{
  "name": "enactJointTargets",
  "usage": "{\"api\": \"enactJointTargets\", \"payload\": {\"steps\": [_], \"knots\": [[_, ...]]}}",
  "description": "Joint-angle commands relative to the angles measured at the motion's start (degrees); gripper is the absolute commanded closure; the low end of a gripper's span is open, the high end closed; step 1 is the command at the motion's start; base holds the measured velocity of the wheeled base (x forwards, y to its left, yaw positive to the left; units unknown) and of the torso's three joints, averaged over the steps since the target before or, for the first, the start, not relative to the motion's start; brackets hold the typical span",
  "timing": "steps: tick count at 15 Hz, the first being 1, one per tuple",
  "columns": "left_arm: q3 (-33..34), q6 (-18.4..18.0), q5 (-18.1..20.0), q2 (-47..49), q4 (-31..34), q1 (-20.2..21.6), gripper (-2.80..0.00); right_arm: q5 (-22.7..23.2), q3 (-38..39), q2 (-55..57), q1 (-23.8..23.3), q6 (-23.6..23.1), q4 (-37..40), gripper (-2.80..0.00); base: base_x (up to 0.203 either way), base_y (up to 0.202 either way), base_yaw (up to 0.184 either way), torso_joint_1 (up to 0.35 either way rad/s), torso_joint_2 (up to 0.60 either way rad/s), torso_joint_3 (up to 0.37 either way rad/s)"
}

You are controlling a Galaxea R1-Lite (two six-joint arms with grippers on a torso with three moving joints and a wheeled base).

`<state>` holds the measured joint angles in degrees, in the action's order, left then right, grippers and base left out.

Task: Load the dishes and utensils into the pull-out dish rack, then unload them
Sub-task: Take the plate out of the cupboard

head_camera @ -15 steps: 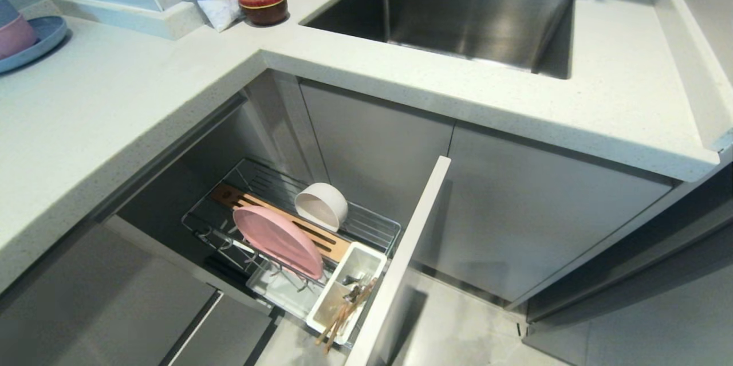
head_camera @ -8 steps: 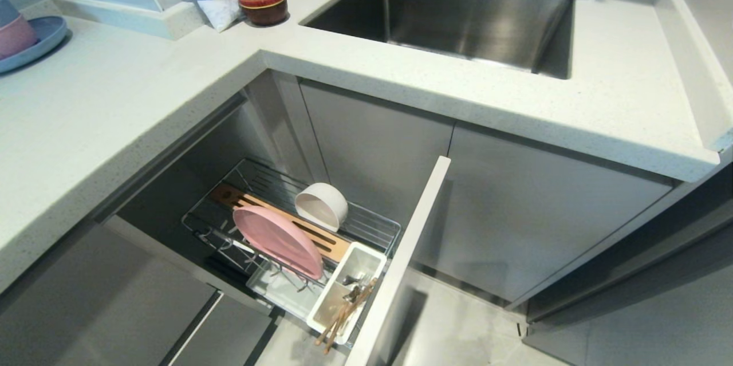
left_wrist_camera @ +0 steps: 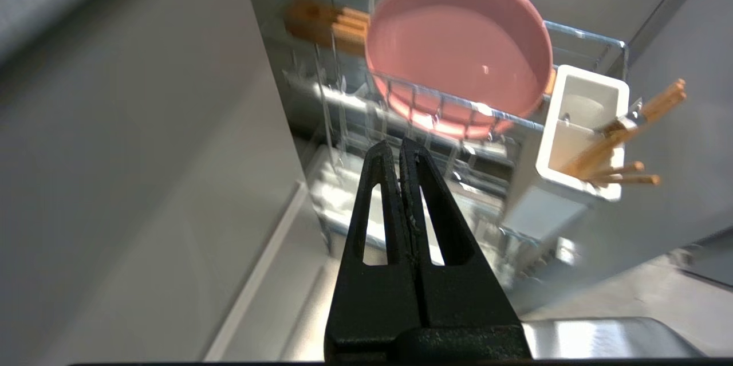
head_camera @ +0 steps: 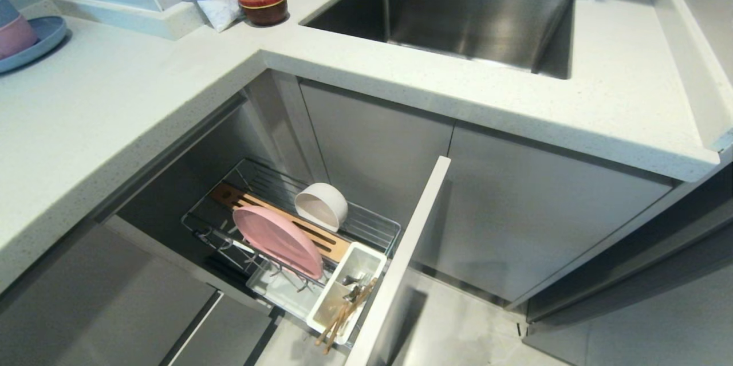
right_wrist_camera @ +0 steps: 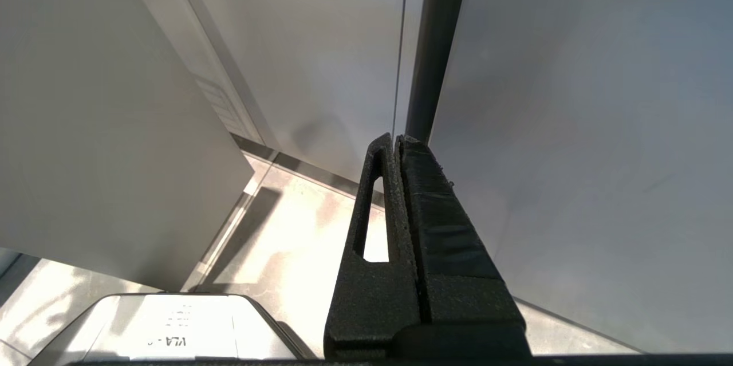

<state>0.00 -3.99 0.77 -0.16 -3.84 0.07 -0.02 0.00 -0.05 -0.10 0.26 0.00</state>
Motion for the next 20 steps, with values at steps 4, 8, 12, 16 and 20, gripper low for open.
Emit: {"api": "enactJointTargets", "payload": {"steps": [4,8,12,16,20], "knots": [[-16.23,-2.74,7.90,1.97,-3.12,-0.08,0.00,0.01,0.09,-0.21,0.01,0.01,0.00,0.00,0.000,0.000,0.000,0.000,0.00,0.000],[-45.09,-2.60,14.27,16.87,1.13,0.71,0.00,-0.06,0.09,-0.21,0.01,0.01,0.00,0.00,0.000,0.000,0.000,0.000,0.00,0.000],[-65.18,18.77,14.90,33.39,0.18,0.78,0.00,-0.06,0.09,-0.21,0.01,0.01,0.00,0.00,0.000,0.000,0.000,0.000,0.00,0.000],[-71.67,33.85,7.81,45.97,-1.45,-2.79,0.00,-0.01,0.09,-0.21,0.01,0.01,0.00,0.00,0.000,0.000,0.000,0.000,0.00,0.000],[-79.36,45.05,-6.60,53.04,4.61,-16.15,0.00,0.02,0.09,-0.21,0.01,0.01,0.00,0.00,0.000,0.000,0.000,0.000,0.00,0.000]]}}
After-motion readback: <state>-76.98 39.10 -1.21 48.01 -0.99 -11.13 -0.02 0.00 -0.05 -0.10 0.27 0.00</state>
